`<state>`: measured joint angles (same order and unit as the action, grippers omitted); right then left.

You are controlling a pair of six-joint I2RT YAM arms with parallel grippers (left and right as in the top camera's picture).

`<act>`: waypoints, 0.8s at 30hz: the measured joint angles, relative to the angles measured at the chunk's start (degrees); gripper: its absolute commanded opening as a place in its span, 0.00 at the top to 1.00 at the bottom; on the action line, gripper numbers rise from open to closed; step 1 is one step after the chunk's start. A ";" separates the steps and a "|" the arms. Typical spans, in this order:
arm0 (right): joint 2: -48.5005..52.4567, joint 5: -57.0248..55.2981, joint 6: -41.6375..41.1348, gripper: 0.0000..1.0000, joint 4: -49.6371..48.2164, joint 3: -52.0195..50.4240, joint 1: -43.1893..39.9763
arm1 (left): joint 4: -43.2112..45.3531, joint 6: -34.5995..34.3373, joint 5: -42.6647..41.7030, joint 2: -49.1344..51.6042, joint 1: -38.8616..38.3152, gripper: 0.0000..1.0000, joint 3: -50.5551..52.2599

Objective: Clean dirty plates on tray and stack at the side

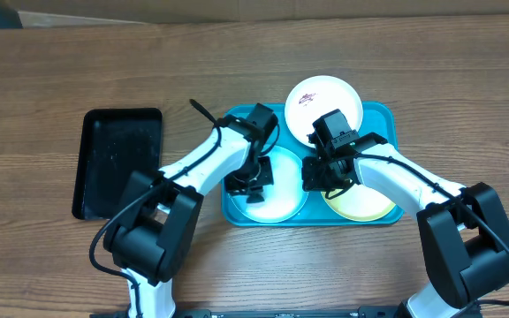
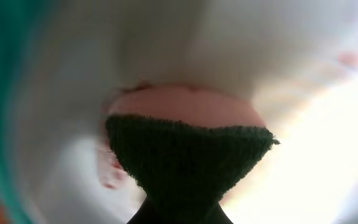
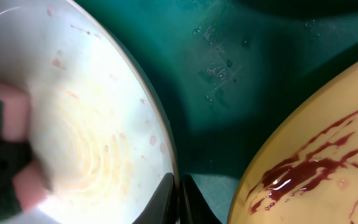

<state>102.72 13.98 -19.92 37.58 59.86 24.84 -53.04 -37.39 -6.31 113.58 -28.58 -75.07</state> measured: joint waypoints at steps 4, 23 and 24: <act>0.02 0.24 -0.02 0.96 -0.04 0.00 0.02 | 0.22 1.77 2.32 -0.11 2.38 0.96 0.04; 0.07 0.35 -1.07 0.96 0.39 0.07 0.37 | 3.89 4.66 -13.66 -0.09 5.70 0.96 -2.67; 0.07 0.37 -1.07 0.96 0.39 0.07 0.37 | 4.20 4.50 -14.27 -0.09 5.51 0.96 -2.67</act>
<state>102.78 14.35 -20.99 37.98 59.92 25.21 -48.84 -32.88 -20.58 113.49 -23.07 -77.73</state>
